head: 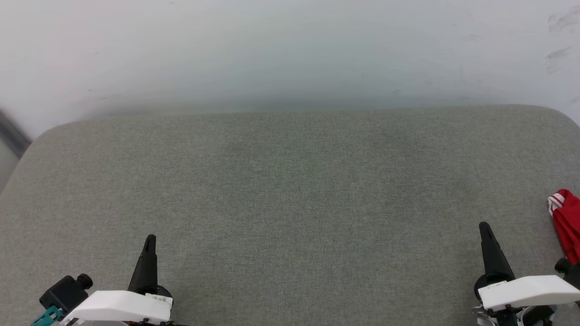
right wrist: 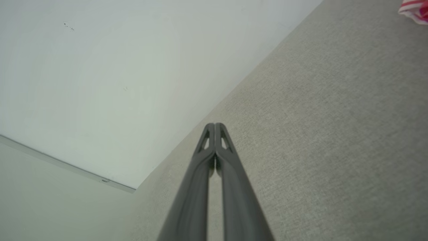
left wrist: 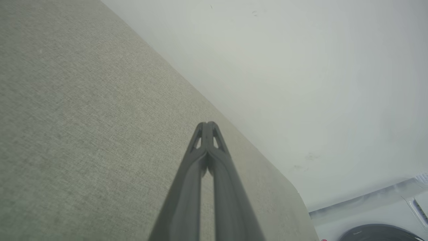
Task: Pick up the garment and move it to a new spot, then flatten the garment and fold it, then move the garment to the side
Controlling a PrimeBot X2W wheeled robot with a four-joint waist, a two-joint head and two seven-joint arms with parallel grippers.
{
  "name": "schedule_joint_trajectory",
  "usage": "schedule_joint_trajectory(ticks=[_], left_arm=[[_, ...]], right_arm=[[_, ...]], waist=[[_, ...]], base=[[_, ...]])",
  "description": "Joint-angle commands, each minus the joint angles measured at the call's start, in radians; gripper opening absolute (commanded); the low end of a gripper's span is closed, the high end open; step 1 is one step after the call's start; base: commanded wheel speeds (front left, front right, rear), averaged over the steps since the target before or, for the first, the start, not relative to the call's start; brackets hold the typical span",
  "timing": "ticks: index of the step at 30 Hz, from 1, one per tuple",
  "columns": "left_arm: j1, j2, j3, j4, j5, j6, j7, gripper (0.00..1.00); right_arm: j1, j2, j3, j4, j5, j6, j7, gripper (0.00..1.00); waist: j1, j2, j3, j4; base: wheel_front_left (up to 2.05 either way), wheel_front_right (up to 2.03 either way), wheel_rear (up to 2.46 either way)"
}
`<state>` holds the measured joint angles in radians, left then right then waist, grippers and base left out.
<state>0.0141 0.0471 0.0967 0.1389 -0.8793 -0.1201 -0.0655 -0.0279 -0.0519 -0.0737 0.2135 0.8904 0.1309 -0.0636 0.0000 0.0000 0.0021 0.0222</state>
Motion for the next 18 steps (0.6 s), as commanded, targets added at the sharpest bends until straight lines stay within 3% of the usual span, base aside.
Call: schedule_joint_trajectory(ticks=[1, 18], left_arm=[[-0.027, 0.003, 0.003, -0.005, -0.026, -0.004, 0.005, 0.0], [-0.056, 0.003, 0.007, 0.026, -0.224, -0.007, 0.055, 0.0]], right_arm=[[-0.028, 0.001, -0.003, -0.007, 0.025, 0.0, 0.005, 0.0], [-0.045, 0.001, -0.014, 0.003, 0.222, 0.0, 0.054, 0.0]], waist=[[0.0, 0.0, 0.0, 0.0], [0.0, 0.0, 0.0, -0.005]], base=[[0.0, 0.0, 0.0], [0.0, 0.0, 0.0]])
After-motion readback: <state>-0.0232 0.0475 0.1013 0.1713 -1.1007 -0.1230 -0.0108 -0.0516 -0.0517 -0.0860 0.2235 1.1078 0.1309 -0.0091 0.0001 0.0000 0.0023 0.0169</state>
